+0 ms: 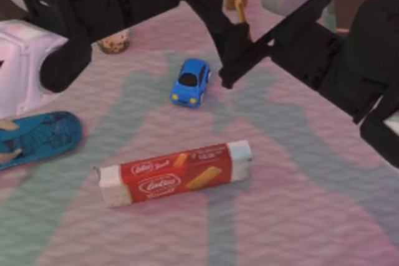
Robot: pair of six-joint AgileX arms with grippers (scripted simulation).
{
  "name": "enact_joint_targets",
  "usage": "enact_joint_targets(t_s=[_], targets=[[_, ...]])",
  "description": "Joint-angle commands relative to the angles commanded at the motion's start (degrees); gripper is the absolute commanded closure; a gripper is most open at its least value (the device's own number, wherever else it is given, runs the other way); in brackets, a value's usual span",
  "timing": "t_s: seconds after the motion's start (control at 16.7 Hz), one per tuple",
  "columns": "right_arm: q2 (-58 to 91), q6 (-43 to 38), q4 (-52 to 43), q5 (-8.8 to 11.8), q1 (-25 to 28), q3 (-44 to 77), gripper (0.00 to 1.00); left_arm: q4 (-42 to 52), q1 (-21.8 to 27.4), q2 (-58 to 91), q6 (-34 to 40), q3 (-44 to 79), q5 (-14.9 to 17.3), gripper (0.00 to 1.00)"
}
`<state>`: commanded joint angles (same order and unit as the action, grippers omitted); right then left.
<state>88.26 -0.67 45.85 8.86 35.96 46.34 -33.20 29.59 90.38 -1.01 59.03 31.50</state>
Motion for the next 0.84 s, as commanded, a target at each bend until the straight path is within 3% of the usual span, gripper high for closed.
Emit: enact_joint_targets(t_s=[0.3, 0.66, 0.84], targets=[[-0.6, 0.2, -0.2, -0.1, -0.4, -1.3, 0.00, 0.1, -0.6, -0.6, -0.2, 0.0, 0.3, 1.00], [-13.6, 0.1, -1.9, 2.0, -2.0, -12.4, 0.00, 0.2, -7.8, -4.1, 0.1, -3.3, 6.5, 1.00], [-15.7, 0.1, -2.1, 2.5, -2.2, -14.4, 0.00, 0.2, -9.3, -4.8, 0.2, -4.0, 7.7, 1.00]])
